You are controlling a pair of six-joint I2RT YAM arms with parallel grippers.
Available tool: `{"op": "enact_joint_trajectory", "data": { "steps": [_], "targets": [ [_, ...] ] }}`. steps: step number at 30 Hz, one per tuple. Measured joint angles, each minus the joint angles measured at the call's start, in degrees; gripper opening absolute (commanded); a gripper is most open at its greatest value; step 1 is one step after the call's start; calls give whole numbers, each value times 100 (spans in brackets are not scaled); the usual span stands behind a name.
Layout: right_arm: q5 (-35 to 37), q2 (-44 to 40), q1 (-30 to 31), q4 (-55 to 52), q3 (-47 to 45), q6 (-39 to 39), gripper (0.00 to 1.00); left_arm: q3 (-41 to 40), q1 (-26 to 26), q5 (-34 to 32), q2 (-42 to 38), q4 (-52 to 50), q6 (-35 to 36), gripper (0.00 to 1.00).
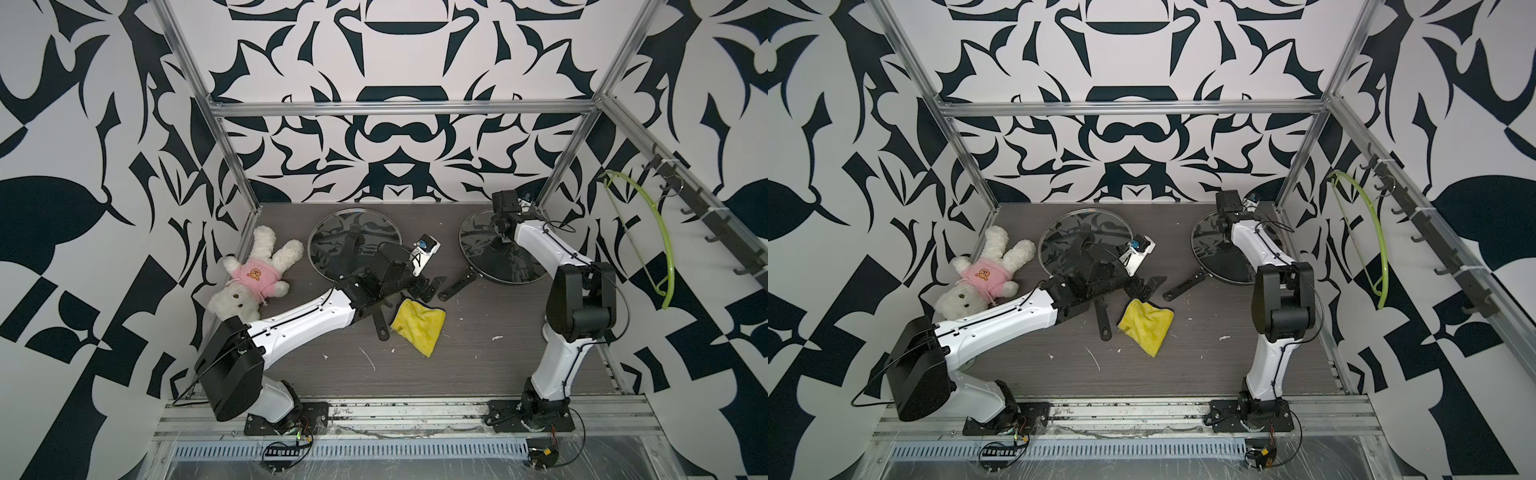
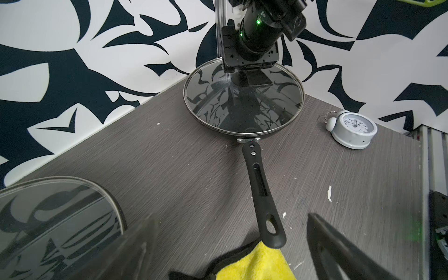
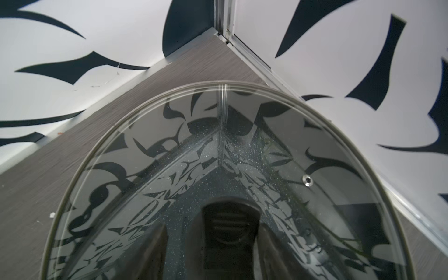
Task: Wipe the pot lid with a cloth
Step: Adjust the cooking pot at the center of the board.
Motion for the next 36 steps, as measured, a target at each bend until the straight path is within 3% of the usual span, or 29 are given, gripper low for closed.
{"op": "enact_joint_trajectory", "data": {
  "steps": [7, 17, 19, 22, 25, 31, 36],
  "targets": [
    [-494, 9, -125, -627, 271, 37, 63, 0, 0, -168, 0, -7, 122, 99],
    [-1239, 164, -190, -1637, 1051, -186, 38, -15, 0, -323, 0, -2, 293, 99],
    [-1255, 195, -197, -1746, 1121, -238, 43, -61, 0, -363, 0, 0, 319, 99],
    [-1257, 197, -205, -1917, 1185, -269, 64, -149, 0, -411, 0, 0, 354, 99],
    [-1252, 216, -208, -2122, 1187, -332, 71, -195, 0, -446, 0, -17, 400, 99],
    [-1344, 778, -234, -2599, 1838, -245, 69, -205, 0, -557, 0, -2, 487, 99],
    [-1552, 1342, -376, -3167, 2610, -17, 58, -267, 0, -586, 0, 7, 507, 99]
  ]
}}
